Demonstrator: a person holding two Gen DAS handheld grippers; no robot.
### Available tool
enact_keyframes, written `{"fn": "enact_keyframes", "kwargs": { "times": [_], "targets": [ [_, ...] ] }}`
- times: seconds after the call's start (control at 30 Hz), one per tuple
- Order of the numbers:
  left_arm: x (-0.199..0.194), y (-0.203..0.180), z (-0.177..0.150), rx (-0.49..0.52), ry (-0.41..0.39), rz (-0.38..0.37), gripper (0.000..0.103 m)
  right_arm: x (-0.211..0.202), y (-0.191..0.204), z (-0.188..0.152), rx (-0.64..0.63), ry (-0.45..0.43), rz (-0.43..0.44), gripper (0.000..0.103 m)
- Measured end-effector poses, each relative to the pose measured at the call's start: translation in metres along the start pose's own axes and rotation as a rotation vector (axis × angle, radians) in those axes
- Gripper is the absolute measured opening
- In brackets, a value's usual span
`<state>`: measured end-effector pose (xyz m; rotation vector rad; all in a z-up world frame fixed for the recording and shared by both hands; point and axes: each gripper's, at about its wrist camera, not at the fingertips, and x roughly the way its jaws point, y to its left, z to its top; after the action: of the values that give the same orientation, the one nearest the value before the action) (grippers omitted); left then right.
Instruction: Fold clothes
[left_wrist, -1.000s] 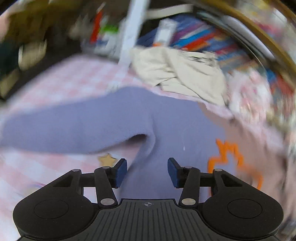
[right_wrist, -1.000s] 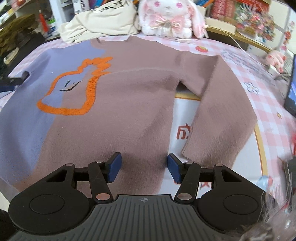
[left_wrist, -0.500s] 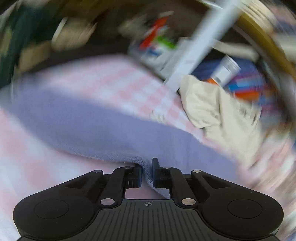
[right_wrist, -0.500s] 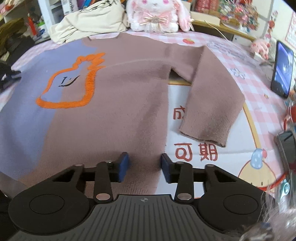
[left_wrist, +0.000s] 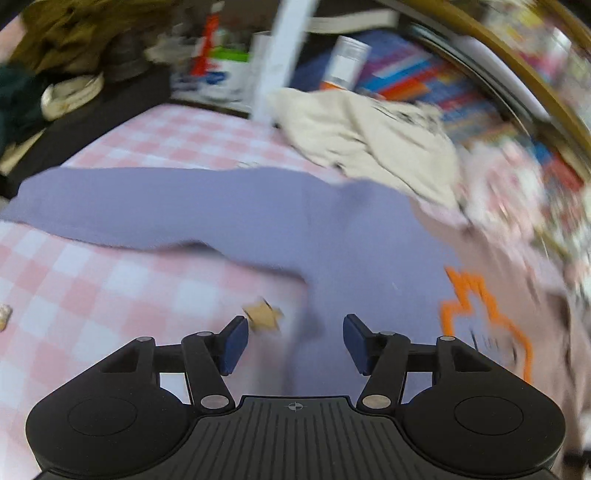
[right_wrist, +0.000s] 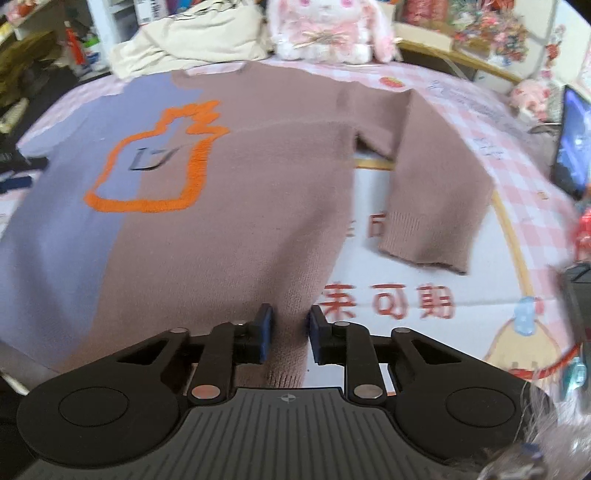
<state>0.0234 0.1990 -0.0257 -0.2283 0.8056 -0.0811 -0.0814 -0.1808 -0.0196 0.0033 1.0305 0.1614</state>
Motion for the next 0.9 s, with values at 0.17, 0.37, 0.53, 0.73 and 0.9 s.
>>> {"fn": "enact_keyframes", "kwargs": {
  "times": [0.17, 0.37, 0.53, 0.73, 0.9],
  "targets": [
    [-0.012, -0.021, -0.022, 0.120, -0.014, 0.073, 0.058, -0.006, -0.004, 0.004, -0.009, -0.042, -0.025, 0.028],
    [-0.017, -0.032, -0.034, 0.171, -0.027, 0.110, 0.060, -0.017, -0.024, 0.010, -0.133, -0.149, -0.206, 0.031],
    [-0.021, -0.039, -0.040, 0.134, -0.032, 0.150, 0.063, 0.002, -0.041, 0.017, -0.219, -0.110, -0.236, 0.031],
    [-0.029, -0.049, -0.052, 0.120, -0.032, 0.175, 0.064, 0.008, -0.070, 0.030, -0.198, -0.112, -0.257, 0.002],
    [-0.032, -0.052, -0.055, 0.089, -0.033, 0.203, 0.064, -0.006, -0.103, 0.045, -0.144, -0.188, -0.353, 0.002]
  ]
}}
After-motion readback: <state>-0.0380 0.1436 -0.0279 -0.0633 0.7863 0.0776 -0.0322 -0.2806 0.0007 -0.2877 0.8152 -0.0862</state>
